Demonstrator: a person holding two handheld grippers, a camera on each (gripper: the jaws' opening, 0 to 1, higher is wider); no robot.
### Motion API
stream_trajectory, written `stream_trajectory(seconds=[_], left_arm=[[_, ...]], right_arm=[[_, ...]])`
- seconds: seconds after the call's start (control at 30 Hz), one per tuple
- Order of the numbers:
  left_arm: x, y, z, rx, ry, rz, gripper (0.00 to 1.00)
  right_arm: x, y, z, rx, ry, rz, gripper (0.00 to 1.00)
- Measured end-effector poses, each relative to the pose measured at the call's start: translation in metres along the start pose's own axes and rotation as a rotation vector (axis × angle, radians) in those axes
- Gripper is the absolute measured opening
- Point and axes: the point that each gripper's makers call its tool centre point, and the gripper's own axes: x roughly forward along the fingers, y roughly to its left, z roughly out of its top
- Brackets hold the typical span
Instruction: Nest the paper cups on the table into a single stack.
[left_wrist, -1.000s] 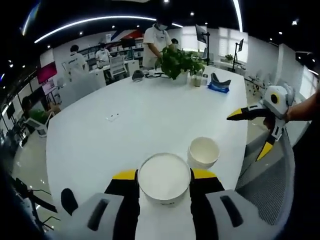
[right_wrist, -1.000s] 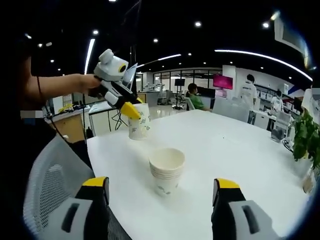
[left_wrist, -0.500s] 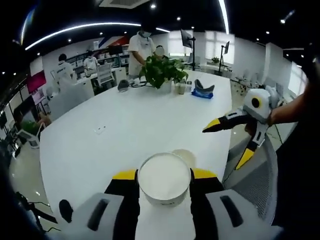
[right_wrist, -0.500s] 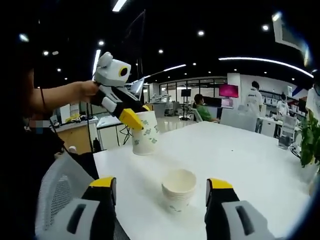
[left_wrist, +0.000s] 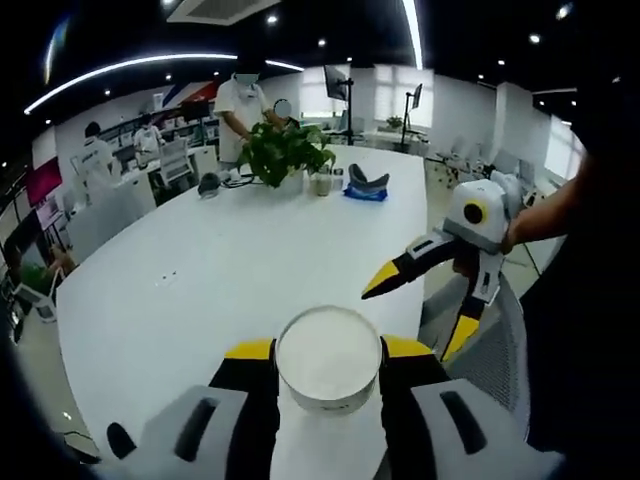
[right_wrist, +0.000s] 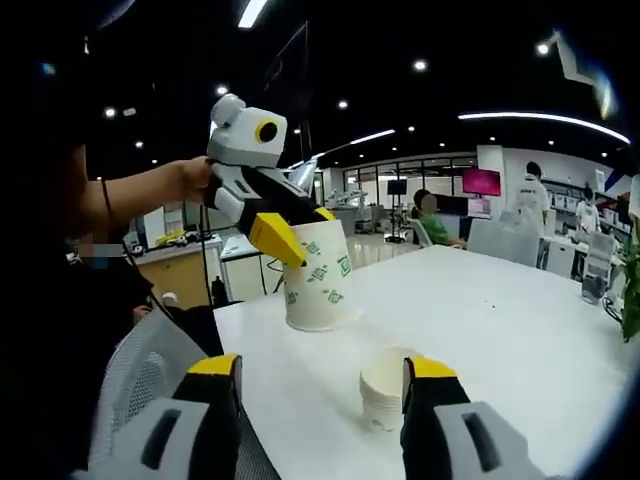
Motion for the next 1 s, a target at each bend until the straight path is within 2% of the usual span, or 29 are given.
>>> stream_trajectory(seconds=[0.17,0.37,0.53,0.6,0.7,0.83,1.0], left_arm=[[0.004,-0.010,0.012,0.021,-0.061,-0.050,0.37],[0.010,-0.017,0.017,0.029,-0.080,-0.085,0.37],[0.018,-0.026,0.019,0.004,-0.090,-0.116,0.37],[0.020,-0.030,0.019,0.003,-0.089,-0.125,0.37],[0.020,-0.032,0.019,-0.013,-0.100,-0.142,0.37],[0.021,-0.035,0.016,-0.034,-0.106,-0.161,0.37],[0.024,-0.036,0.006,-0.027,-0.086,-0.163,0.37]], right_arm=[[0.000,0.011,0.001,0.024,-0.012,0.055,0.61],[-0.002,0.015,0.011,0.064,-0.054,0.080,0.61],[-0.006,0.012,0.013,0.127,-0.073,0.076,0.55],[-0.009,0.010,0.012,0.140,-0.087,0.070,0.53],[-0.016,0.008,0.017,0.220,-0.134,0.072,0.50],[-0.023,0.001,0.018,0.238,-0.149,0.050,0.44],[-0.028,-0.005,0.021,0.274,-0.177,0.035,0.42]])
